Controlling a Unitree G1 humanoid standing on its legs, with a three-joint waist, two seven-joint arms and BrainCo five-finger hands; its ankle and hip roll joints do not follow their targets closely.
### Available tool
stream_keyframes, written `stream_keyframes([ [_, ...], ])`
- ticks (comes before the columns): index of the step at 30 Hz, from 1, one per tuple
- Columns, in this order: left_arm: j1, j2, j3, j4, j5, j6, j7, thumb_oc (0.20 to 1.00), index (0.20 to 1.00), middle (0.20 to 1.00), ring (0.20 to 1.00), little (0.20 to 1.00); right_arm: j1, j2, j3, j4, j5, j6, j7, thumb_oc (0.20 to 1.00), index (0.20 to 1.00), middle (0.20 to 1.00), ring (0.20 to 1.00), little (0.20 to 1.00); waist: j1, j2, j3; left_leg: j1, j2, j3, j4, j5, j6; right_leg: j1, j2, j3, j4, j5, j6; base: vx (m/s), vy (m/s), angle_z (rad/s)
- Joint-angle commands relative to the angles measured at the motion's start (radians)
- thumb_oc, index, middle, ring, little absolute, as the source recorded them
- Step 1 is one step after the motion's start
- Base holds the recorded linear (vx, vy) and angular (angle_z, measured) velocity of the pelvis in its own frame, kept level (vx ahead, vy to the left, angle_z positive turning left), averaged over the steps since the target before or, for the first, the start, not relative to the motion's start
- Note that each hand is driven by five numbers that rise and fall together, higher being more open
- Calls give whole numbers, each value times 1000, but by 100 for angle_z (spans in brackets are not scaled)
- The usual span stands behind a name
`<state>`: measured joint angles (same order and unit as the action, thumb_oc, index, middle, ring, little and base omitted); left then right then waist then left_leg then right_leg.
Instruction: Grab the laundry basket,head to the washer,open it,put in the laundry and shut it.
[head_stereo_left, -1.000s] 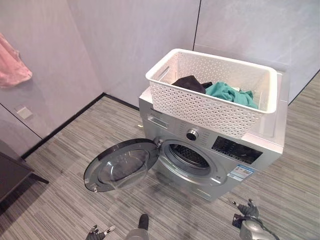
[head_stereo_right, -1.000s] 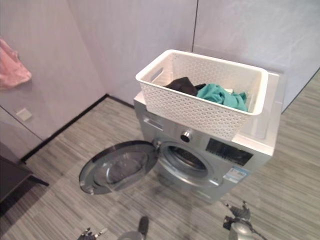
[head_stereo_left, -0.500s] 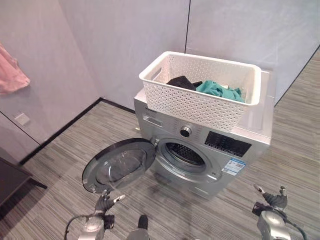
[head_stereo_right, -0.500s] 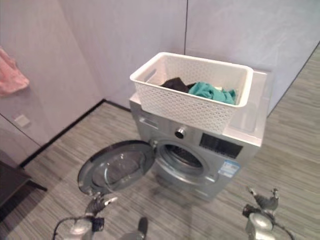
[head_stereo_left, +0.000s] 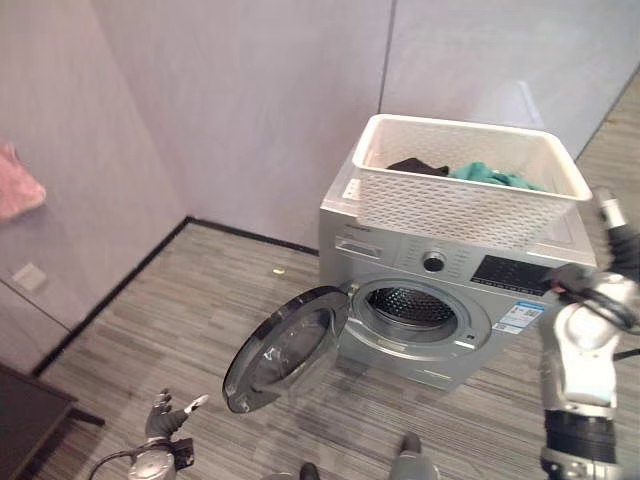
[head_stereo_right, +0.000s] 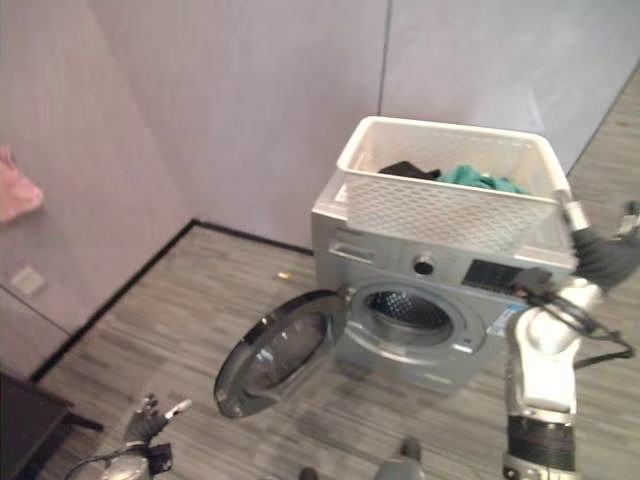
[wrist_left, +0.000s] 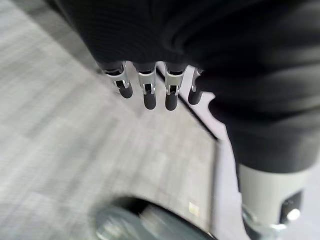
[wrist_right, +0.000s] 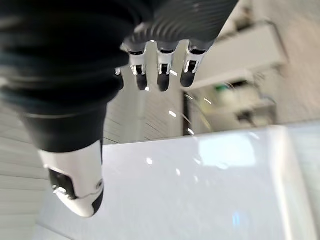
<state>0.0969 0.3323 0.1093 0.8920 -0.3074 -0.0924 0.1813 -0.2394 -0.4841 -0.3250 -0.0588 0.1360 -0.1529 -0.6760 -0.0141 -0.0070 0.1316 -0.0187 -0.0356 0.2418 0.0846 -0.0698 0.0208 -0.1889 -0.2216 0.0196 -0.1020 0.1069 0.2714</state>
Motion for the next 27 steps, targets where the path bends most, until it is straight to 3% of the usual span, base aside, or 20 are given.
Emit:
stream_keyframes([
  [1,-54,41,-90,-155,24,-36,7,1000,1000,1000,1000,1000,6,-16,-9,41,-62,-8,-5,1000,1000,1000,1000,1000,43,-2,2,125,110,-193,-99,-63,-15,30,28,-62,63,-28,-86,429,-363,74],
  [2,-68,44,-96,-151,40,-40,5,1000,1000,1000,1000,1000,23,-43,-23,4,-93,-10,9,1000,1000,1000,1000,1000,42,-23,-6,141,130,-222,-86,-71,-34,46,36,-49,112,-40,-101,564,-571,86],
  [4,-85,38,-132,-160,41,-37,1,1000,1000,1000,1000,1000,47,-68,-40,-73,-79,-41,32,1000,1000,1000,1000,1000,18,-28,-11,109,217,-278,83,-88,-83,97,81,-110,186,-119,-154,432,-581,241],
  [5,-81,28,-146,-174,37,-30,-9,1000,1000,1000,1000,1000,38,-77,-33,-98,-38,-58,52,1000,1000,1000,1000,1000,16,-34,7,-14,223,-319,318,-47,-75,142,104,-127,169,-131,-194,181,-387,269],
  [6,-75,23,-158,-188,37,-25,-14,1000,1000,1000,1000,1000,31,-94,-15,-96,-7,-63,73,1000,1000,1000,1000,1000,28,-34,19,-91,217,-361,399,-5,-74,178,128,-125,142,-153,-214,108,-228,92],
  [8,-77,15,-171,-199,40,-20,-23,1000,1000,1000,1000,1000,35,-118,-21,-93,-2,-56,79,1000,1000,1000,1000,1000,28,-43,9,-109,224,-355,272,-10,-85,204,110,-149,113,-166,-207,130,29,28],
  [9,-93,19,-191,-197,42,-21,-30,1000,1000,1000,1000,1000,19,-133,-14,-67,4,-47,68,1000,1000,1000,1000,1000,43,-37,11,-140,214,-339,84,43,-95,217,109,-164,112,-178,-204,129,113,-15],
  [10,-99,20,-203,-193,50,-18,-28,1000,1000,1000,1000,1000,3,-140,-12,-51,-1,-40,59,1000,1000,1000,1000,1000,53,-38,18,-154,206,-337,33,74,-101,219,106,-165,120,-196,-210,164,200,-23],
  [11,-98,14,-203,-187,41,-16,-27,1000,1000,1000,1000,1000,-28,-146,-7,-36,-14,-18,63,1000,1000,1000,1000,1000,60,-19,14,-124,195,-358,-18,77,-105,208,106,-152,168,-213,-207,163,169,-50],
  [13,-82,10,-210,-175,44,-17,-34,1000,1000,1000,1000,1000,-33,-135,-17,-10,-40,5,49,1000,1000,1000,1000,1000,61,-12,-9,-96,177,-363,-22,77,-102,215,82,-141,175,-209,-196,244,177,-110],
  [16,-44,18,-185,-176,28,-11,-38,1000,1000,1000,1000,1000,-35,-101,-11,11,-66,24,33,1000,1000,1000,1000,1000,82,-8,-29,-44,176,-318,-39,59,-90,229,64,-122,150,-194,-179,226,63,-81],
  [18,-23,24,-143,-190,-1,-17,-20,1000,1000,1000,1000,1000,-52,-58,20,12,-104,36,28,1000,1000,1000,1000,1000,113,7,-18,-2,209,-246,-58,55,-93,192,38,-218,236,-192,-162,32,-80,-94],
  [20,0,27,-114,-219,-36,-22,-10,1000,1000,1000,1000,1000,-80,-34,60,12,-119,37,37,1000,1000,1000,1000,1000,132,17,-8,15,232,-220,-67,58,-96,162,0,-294,336,-213,-158,-18,-145,-119],
  [21,3,26,-116,-233,-53,-21,-4,1000,1000,1000,1000,1000,-80,-12,70,7,-120,38,37,1000,1000,1000,1000,1000,128,17,2,8,232,-242,-62,63,-92,146,0,-254,403,-224,-150,-40,-317,-71],
  [22,-11,18,-117,-238,-82,-34,5,1000,1000,1000,1000,1000,-61,11,72,-4,-129,40,33,1000,1000,1000,1000,1000,111,3,17,-14,240,-305,-65,84,-95,121,55,-56,480,-292,-146,-46,-535,4],
  [23,-7,14,-118,-251,-91,-37,9,1000,1000,1000,1000,1000,-87,25,94,-31,-121,13,32,1000,1000,1000,1000,1000,137,-10,17,-21,273,-304,-92,132,-120,132,77,-55,440,-348,-180,-44,-603,87],
  [25,-7,8,-129,-260,-78,-27,10,1000,1000,1000,1000,1000,-97,24,109,-66,-117,3,37,1000,1000,1000,1000,1000,144,-13,22,-45,324,-296,-112,205,-130,135,111,-96,414,-343,-209,-90,-535,99],
  [26,-19,5,-139,-255,-69,-24,9,1000,1000,1000,1000,1000,-89,15,109,-79,-115,-1,42,1000,1000,1000,1000,1000,129,-16,34,-75,332,-255,-83,204,-112,138,124,-129,394,-328,-219,-221,-461,10],
  [27,-31,-1,-151,-248,-58,-24,6,1000,1000,1000,1000,1000,-90,5,114,-78,-117,-1,43,1000,1000,1000,1000,1000,105,-25,43,-87,342,-159,-17,158,-97,144,114,-187,368,-319,-219,-265,-388,34],
])
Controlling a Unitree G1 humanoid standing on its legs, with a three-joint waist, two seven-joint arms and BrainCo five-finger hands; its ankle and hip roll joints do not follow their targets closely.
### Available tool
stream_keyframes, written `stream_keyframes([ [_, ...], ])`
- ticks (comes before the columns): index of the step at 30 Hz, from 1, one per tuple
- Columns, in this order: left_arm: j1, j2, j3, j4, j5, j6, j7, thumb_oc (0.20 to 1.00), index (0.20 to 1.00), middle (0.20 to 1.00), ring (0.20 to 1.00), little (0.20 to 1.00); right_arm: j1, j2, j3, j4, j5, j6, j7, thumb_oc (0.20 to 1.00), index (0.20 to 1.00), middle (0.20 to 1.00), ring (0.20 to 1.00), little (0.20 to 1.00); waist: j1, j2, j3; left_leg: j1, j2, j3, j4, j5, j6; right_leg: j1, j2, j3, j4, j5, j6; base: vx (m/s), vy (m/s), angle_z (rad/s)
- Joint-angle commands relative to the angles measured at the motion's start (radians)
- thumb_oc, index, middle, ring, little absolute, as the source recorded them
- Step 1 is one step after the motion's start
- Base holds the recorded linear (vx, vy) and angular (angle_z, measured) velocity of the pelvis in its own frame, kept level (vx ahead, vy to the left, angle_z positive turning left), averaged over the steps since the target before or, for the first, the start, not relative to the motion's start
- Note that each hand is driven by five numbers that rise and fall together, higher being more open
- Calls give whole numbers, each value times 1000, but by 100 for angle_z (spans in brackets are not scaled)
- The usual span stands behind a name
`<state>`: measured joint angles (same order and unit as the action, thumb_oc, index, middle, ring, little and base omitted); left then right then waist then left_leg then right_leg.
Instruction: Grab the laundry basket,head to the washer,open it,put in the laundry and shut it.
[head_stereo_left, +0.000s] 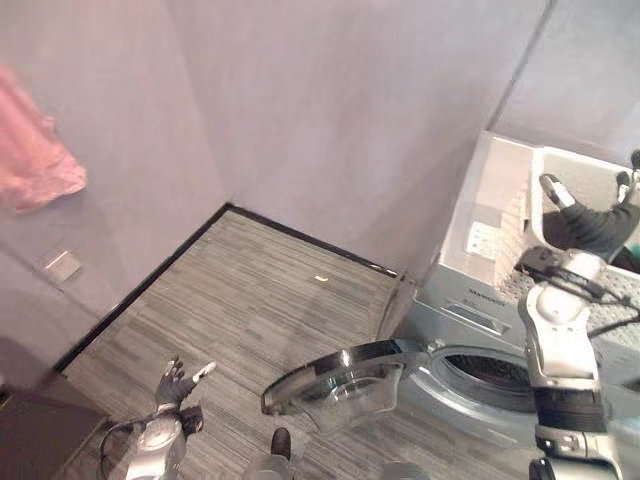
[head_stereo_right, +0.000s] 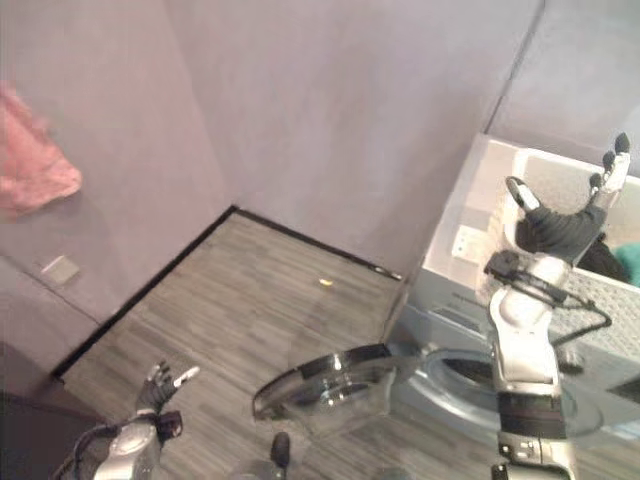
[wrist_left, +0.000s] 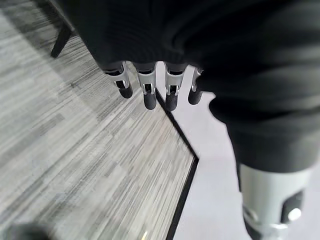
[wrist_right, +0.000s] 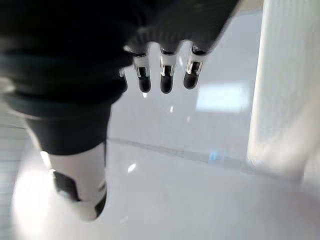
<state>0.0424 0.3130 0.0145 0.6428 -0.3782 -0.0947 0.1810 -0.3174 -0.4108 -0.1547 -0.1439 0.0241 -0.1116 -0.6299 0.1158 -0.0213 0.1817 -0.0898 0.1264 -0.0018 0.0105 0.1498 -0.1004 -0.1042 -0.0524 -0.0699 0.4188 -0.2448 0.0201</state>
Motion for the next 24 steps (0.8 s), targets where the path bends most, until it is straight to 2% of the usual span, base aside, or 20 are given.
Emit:
stream_keyframes([
  [1,21,13,-61,-1,22,-17,0,1000,1000,1000,1000,1000,-22,-73,-46,1,-2,-42,2,1000,1000,1000,1000,1000,-30,-16,1,-21,177,134,128,-106,35,63,-63,-121,-173,40,30,-224,-272,71],
  [2,25,11,-61,-11,31,-16,-9,1000,1000,1000,1000,1000,-27,-73,-38,-13,7,-43,18,1000,1000,1000,1000,1000,-25,-16,1,-16,154,144,182,-167,49,59,-64,-126,-192,54,28,-128,-154,102],
  [3,25,11,-61,-11,31,-16,-9,1000,1000,1000,1000,1000,-27,-73,-38,-13,7,-43,18,1000,1000,1000,1000,1000,-25,-16,0,-17,155,144,184,-168,50,58,-64,-126,-193,55,28,-89,-125,59],
  [4,29,8,-58,-12,36,-19,-16,1000,1000,1000,1000,1000,-31,-73,-27,-18,13,-45,30,1000,1000,1000,1000,1000,-18,-18,1,-9,113,136,255,-228,62,60,-62,-123,-217,69,25,-56,-106,34],
  [7,52,-6,-53,-15,39,-20,-31,1000,1000,1000,1000,1000,-42,-64,-9,-44,7,-48,73,1000,1000,1000,1000,1000,-5,-12,-15,6,3,137,370,-326,82,79,-52,-134,-278,98,30,-30,-93,1],
  [8,66,-19,-53,-4,37,-17,-31,1000,1000,1000,1000,1000,-44,-43,14,-45,21,-56,89,1000,1000,1000,1000,1000,9,0,-22,15,-84,116,348,-371,103,92,-38,-131,-294,110,39,-3,-16,-21],
  [9,66,-19,-53,-4,37,-17,-31,1000,1000,1000,1000,1000,-45,-43,14,-45,22,-56,89,1000,1000,1000,1000,1000,9,-2,-23,14,-86,117,343,-365,104,90,-40,-131,-297,114,39,-5,38,-25],
  [10,70,-34,-54,5,29,-17,-30,1000,1000,1000,1000,1000,-46,-32,31,-50,24,-56,100,1000,1000,1000,1000,1000,10,18,-43,60,-133,92,232,-362,125,83,-24,-141,-308,125,48,-10,58,-19],
  [11,68,-40,-59,9,27,-19,-31,1000,1000,1000,1000,1000,-36,-24,31,-54,20,-54,103,1000,1000,1000,1000,1000,4,29,-53,83,-140,89,158,-341,125,82,-18,-149,-310,133,54,-6,64,-28],
  [13,68,-39,-67,13,31,-18,-32,1000,1000,1000,1000,1000,-25,-18,28,-55,14,-43,108,1000,1000,1000,1000,1000,-10,33,-66,106,-149,86,87,-309,131,77,-24,-159,-291,139,63,-20,31,-20],
  [14,63,-35,-85,7,34,-7,-38,1000,1000,1000,1000,1000,-7,-9,18,-67,5,-38,109,1000,1000,1000,1000,1000,-23,38,-62,119,-147,57,61,-287,136,58,-31,-162,-211,132,72,-32,3,1],
  [16,49,-34,-97,19,43,-6,-42,1000,1000,1000,1000,1000,19,-3,-9,-86,-10,-35,104,1000,1000,1000,1000,1000,-44,40,-57,129,-153,7,38,-268,139,32,-34,-131,-138,131,90,-22,-47,25],
  [17,47,-33,-98,24,47,-8,-41,1000,1000,1000,1000,1000,24,-1,-24,-88,-9,-37,94,1000,1000,1000,1000,1000,-53,42,-58,134,-150,-4,26,-263,139,23,-40,-109,-142,126,91,-5,-93,47],
  [19,47,-31,-99,24,52,-7,-41,1000,1000,1000,1000,1000,18,-1,-36,-84,0,-39,83,1000,1000,1000,1000,1000,-52,49,-61,138,-140,-7,12,-259,134,17,-52,-97,-162,135,86,21,-116,32],
  [20,43,-24,-103,34,56,-4,-44,1000,1000,1000,1000,1000,1,-18,-62,-65,25,-45,60,1000,1000,1000,1000,1000,-51,60,-65,141,-122,-25,4,-260,126,-12,-90,-69,-228,177,88,41,-118,-7],
  [21,42,-24,-103,34,56,-4,-44,1000,1000,1000,1000,1000,0,-20,-62,-63,25,-46,60,1000,1000,1000,1000,1000,-51,61,-66,140,-121,-26,4,-260,126,-10,-89,-70,-234,181,88,89,-189,-14],
  [23,36,-15,-94,47,52,-5,-38,1000,1000,1000,1000,1000,-35,-77,-106,-42,55,-43,31,1000,1000,1000,1000,1000,-57,58,-59,171,-104,-63,3,-286,115,-38,-140,-16,-371,261,114,171,-260,16],
  [24,37,-11,-91,49,54,-4,-38,1000,1000,1000,1000,1000,-41,-89,-114,-36,61,-43,25,1000,1000,1000,1000,1000,-56,53,-60,183,-94,-68,3,-294,108,-45,-154,-16,-391,273,121,201,-319,27],
])
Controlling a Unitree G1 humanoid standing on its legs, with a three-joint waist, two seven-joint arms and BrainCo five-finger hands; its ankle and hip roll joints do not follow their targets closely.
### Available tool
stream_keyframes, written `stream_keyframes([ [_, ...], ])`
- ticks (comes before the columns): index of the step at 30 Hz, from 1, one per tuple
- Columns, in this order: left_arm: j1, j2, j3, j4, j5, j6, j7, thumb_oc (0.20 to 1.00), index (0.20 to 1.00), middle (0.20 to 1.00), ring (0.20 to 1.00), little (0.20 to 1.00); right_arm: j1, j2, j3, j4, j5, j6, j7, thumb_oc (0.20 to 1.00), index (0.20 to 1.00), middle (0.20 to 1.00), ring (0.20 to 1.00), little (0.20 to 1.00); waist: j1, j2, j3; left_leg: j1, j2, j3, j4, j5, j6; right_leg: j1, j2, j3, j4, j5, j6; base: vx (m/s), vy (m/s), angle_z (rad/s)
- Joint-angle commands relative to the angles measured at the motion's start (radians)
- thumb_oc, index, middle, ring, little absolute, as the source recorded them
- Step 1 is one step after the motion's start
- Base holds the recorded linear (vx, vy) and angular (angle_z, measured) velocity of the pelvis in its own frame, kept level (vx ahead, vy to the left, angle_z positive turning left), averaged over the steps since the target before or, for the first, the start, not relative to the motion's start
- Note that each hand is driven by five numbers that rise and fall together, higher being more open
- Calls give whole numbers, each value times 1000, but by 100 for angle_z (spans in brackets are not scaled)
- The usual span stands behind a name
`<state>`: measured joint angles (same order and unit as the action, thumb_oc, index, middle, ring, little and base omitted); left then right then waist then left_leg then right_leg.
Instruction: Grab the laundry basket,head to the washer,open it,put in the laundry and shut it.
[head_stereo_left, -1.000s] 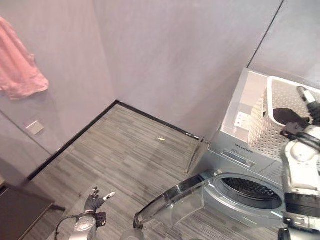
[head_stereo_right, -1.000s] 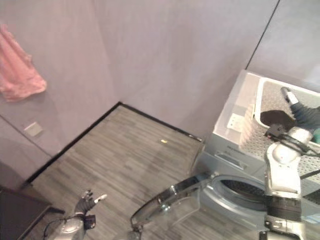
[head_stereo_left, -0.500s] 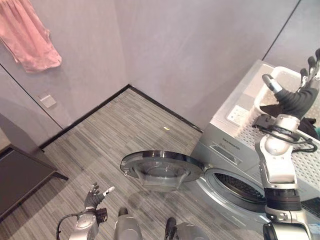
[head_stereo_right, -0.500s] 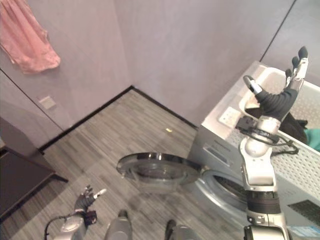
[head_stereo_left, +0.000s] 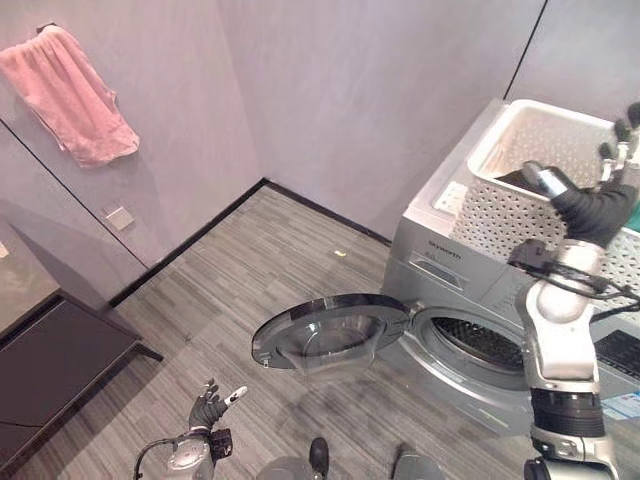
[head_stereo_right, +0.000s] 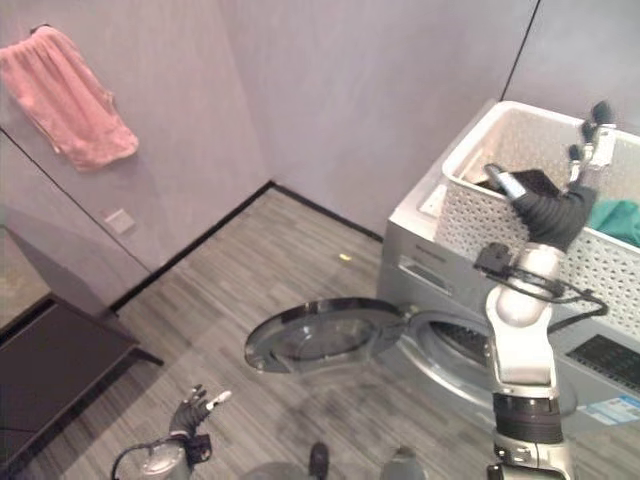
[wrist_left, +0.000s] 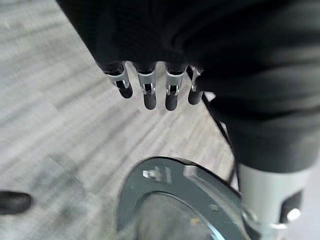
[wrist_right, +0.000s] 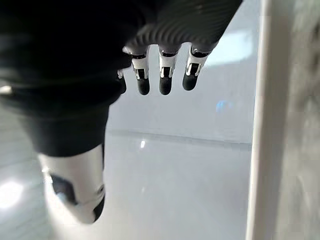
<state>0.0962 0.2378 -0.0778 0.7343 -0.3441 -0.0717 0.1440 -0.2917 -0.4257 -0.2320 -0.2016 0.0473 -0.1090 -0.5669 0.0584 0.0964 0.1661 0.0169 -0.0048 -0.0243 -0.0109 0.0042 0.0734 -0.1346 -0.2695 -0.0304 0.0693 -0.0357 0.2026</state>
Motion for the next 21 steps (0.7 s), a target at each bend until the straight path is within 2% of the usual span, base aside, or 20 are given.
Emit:
stream_keyframes([
  [1,-15,69,4,-42,24,-27,0,1000,1000,1000,1000,1000,-79,-90,-43,35,39,-42,-44,1000,1000,1000,1000,1000,2,-70,-43,92,50,-51,27,-158,-73,-18,51,-57,-53,82,-55,170,-283,19],
  [2,-16,77,7,-41,22,-29,2,1000,1000,1000,1000,1000,-96,-112,-40,53,45,-42,-46,1000,1000,1000,1000,1000,2,-80,-44,106,62,-57,30,-166,-80,-19,44,-52,-48,97,-48,184,-291,48],
  [4,-11,88,13,-49,20,-28,-2,1000,1000,1000,1000,1000,-126,-145,-31,79,69,-52,-32,1000,1000,1000,1000,1000,7,-115,-51,129,73,-56,44,-187,-95,10,37,-72,-39,87,-40,207,-328,51],
  [6,-9,95,20,-29,15,-35,-4,1000,1000,1000,1000,1000,-153,-175,-4,97,87,-56,-6,1000,1000,1000,1000,1000,5,-128,-59,140,129,-42,91,-202,-125,16,54,-93,-5,70,-40,211,-413,35],
  [7,-7,99,21,-31,8,-37,-4,1000,1000,1000,1000,1000,-162,-186,7,93,98,-67,11,1000,1000,1000,1000,1000,4,-134,-56,112,163,-51,173,-152,-146,34,86,-96,7,60,-55,198,-542,25],
  [8,-3,103,20,-52,-5,-37,-13,1000,1000,1000,1000,1000,-182,-216,16,83,125,-93,28,1000,1000,1000,1000,1000,6,-149,-42,1,177,-66,394,-104,-136,76,120,-109,1,36,-97,147,-529,22],
  [9,2,102,25,-62,-15,-41,-11,1000,1000,1000,1000,1000,-226,-253,44,98,150,-104,38,1000,1000,1000,1000,1000,10,-155,-29,-78,189,-66,483,-59,-123,107,142,-122,-18,17,-116,149,-380,0],
  [11,4,102,28,-84,-20,-38,-15,1000,1000,1000,1000,1000,-230,-298,63,96,177,-96,70,1000,1000,1000,1000,1000,17,-172,-31,-96,212,-18,323,-79,-126,127,143,-128,-38,0,-114,101,-92,-32],
  [12,5,103,27,-84,-19,-36,-21,1000,1000,1000,1000,1000,-234,-312,70,98,193,-94,85,1000,1000,1000,1000,1000,21,-171,-35,-93,215,-9,240,-64,-136,135,143,-129,-45,-6,-110,76,10,-10],
  [13,6,101,27,-84,-19,-35,-21,1000,1000,1000,1000,1000,-236,-314,71,101,195,-95,86,1000,1000,1000,1000,1000,24,-173,-33,-74,213,-1,211,-51,-136,138,141,-126,-46,-6,-110,42,39,7],
  [14,1,101,13,-68,-1,-32,-20,1000,1000,1000,1000,1000,-272,-379,99,137,170,-93,74,1000,1000,1000,1000,1000,33,-169,-25,-112,226,17,118,19,-150,146,145,-144,-43,-19,-108,5,43,-15],
  [15,-9,114,21,-56,-5,-37,-15,1000,1000,1000,1000,1000,-276,-396,100,133,203,-67,120,1000,1000,1000,1000,1000,28,-177,-8,-132,230,31,130,32,-169,144,135,-131,-16,-31,-113,9,101,-11],
  [16,-19,115,24,-49,-15,-38,-19,1000,1000,1000,1000,1000,-277,-389,113,104,221,-69,144,1000,1000,1000,1000,1000,25,-171,-10,-127,219,16,124,21,-173,142,136,-120,-9,-33,-107,19,74,9],
  [19,-9,93,19,-38,-15,-34,-35,1000,1000,1000,1000,1000,-224,-385,98,52,256,-79,191,1000,1000,1000,1000,1000,13,-159,-39,-87,219,36,88,13,-176,161,128,-112,-28,-26,-100,183,148,-43],
  [21,7,89,19,-39,-4,-27,-51,1000,1000,1000,1000,1000,-200,-403,85,49,269,-62,207,1000,1000,1000,1000,1000,12,-157,-58,-65,212,39,69,5,-174,175,119,-108,-47,-21,-94,191,132,-27],
])
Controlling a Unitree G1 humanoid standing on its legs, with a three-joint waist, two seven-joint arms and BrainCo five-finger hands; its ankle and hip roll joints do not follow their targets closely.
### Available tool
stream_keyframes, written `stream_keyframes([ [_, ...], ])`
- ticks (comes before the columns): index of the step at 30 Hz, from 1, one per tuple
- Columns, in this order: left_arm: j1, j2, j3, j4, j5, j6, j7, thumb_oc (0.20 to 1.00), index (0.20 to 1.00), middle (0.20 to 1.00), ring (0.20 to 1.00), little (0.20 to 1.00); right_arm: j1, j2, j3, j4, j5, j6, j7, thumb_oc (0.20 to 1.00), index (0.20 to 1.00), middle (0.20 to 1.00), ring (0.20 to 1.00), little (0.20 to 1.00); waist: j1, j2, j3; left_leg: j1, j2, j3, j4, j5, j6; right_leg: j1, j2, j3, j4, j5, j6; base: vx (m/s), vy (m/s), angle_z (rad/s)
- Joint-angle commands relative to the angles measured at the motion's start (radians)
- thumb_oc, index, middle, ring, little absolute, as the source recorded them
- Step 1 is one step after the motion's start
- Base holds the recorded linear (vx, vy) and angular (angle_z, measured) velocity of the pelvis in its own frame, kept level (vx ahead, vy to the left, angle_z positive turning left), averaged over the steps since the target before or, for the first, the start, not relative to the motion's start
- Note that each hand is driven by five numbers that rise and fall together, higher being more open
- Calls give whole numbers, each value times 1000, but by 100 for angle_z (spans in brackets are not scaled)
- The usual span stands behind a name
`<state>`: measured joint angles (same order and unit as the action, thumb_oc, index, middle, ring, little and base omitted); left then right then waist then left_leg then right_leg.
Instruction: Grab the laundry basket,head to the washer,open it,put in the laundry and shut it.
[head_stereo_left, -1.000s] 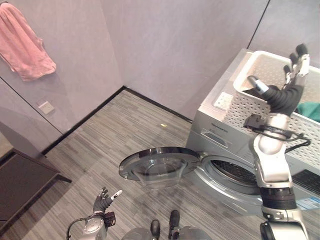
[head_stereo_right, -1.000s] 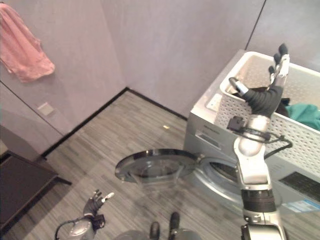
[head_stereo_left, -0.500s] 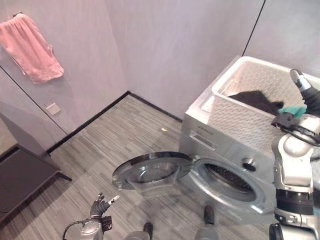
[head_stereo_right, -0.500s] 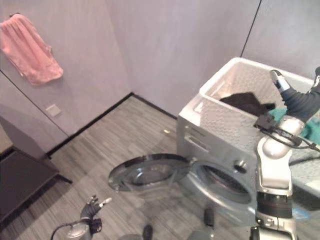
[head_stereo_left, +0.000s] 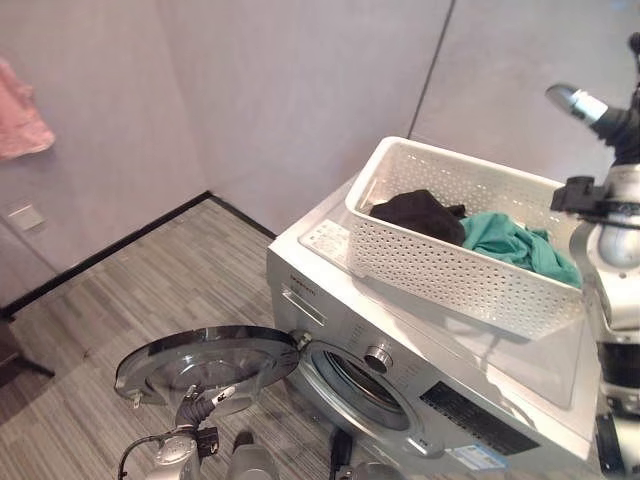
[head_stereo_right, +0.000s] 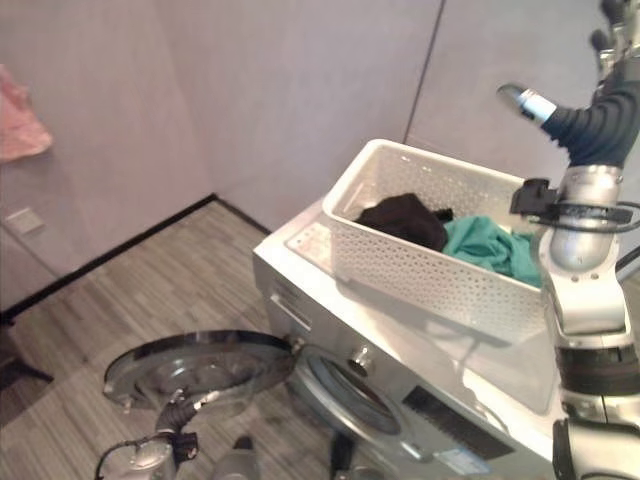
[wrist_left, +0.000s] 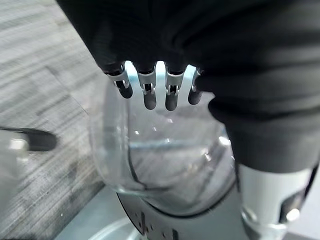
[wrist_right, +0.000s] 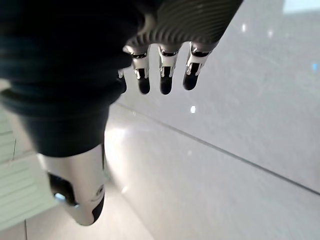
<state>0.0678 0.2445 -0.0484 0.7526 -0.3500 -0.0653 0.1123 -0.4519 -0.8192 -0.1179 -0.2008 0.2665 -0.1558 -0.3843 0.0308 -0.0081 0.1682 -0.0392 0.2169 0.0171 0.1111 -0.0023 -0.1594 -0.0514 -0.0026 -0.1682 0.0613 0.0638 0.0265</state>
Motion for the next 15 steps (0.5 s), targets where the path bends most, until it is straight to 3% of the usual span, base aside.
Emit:
stream_keyframes([
  [1,49,85,-7,-58,4,-28,-32,1000,1000,1000,1000,1000,-31,-49,-29,56,47,17,45,1000,1000,1000,1000,1000,33,-54,-70,11,-12,6,-63,5,60,93,-155,35,-41,-117,86,109,112,7],
  [3,60,84,-3,-58,4,-26,-42,1000,1000,1000,1000,1000,-27,-85,-27,67,27,41,63,1000,1000,1000,1000,1000,37,-56,-73,30,-14,20,-75,2,62,94,-157,45,-41,-115,89,95,103,3],
  [5,76,93,-6,-60,6,-23,-68,1000,1000,1000,1000,1000,-36,-245,5,122,45,88,148,1000,1000,1000,1000,1000,33,-72,-83,52,-18,36,-100,-1,61,97,-165,45,-55,-105,100,55,75,-10],
  [6,76,90,-6,-60,6,-23,-68,1000,1000,1000,1000,1000,-41,-248,10,127,47,86,149,1000,1000,1000,1000,1000,33,-70,-83,53,-18,37,-102,-1,62,97,-165,45,-56,-104,100,27,39,-8],
  [7,81,92,-6,-59,5,-23,-77,1000,1000,1000,1000,1000,-59,-307,36,158,40,95,179,1000,1000,1000,1000,1000,32,-75,-86,60,-19,40,-110,-2,63,95,-166,47,-60,-101,104,34,59,-2],
  [8,96,103,-7,-66,-1,-23,-103,1000,1000,1000,1000,1000,-82,-436,76,224,5,138,243,1000,1000,1000,1000,1000,29,-87,-91,70,-21,47,-129,-1,62,93,-169,45,-66,-94,110,33,59,2],
  [9,96,99,-5,-67,-1,-23,-103,1000,1000,1000,1000,1000,-98,-439,91,232,6,135,243,1000,1000,1000,1000,1000,27,-84,-91,73,-21,49,-131,0,62,93,-168,46,-67,-93,110,26,54,1],
  [10,101,104,-5,-62,-4,-22,-113,1000,1000,1000,1000,1000,-137,-498,126,271,-25,152,273,1000,1000,1000,1000,1000,28,-90,-93,77,-20,54,-140,2,62,93,-170,44,-70,-90,114,14,34,-11],
  [12,105,111,-6,-52,-13,-20,-140,1000,1000,1000,1000,1000,-218,-599,235,354,-90,181,358,1000,1000,1000,1000,1000,29,-100,-99,86,-20,60,-161,6,60,94,-173,36,-78,-85,119,10,41,-8],
  [14,112,119,-18,-42,-13,-22,-155,1000,1000,1000,1000,1000,-331,-647,349,442,-103,193,400,1000,1000,1000,1000,1000,35,-111,-105,94,-22,60,-175,7,60,99,-175,27,-87,-78,125,4,37,-3],
  [15,111,123,-34,-27,-20,-19,-170,1000,1000,1000,1000,1000,-521,-640,554,577,-178,207,436,1000,1000,1000,1000,1000,45,-120,-106,98,-21,61,-181,6,61,99,-176,21,-89,-75,130,-3,41,-4],
])
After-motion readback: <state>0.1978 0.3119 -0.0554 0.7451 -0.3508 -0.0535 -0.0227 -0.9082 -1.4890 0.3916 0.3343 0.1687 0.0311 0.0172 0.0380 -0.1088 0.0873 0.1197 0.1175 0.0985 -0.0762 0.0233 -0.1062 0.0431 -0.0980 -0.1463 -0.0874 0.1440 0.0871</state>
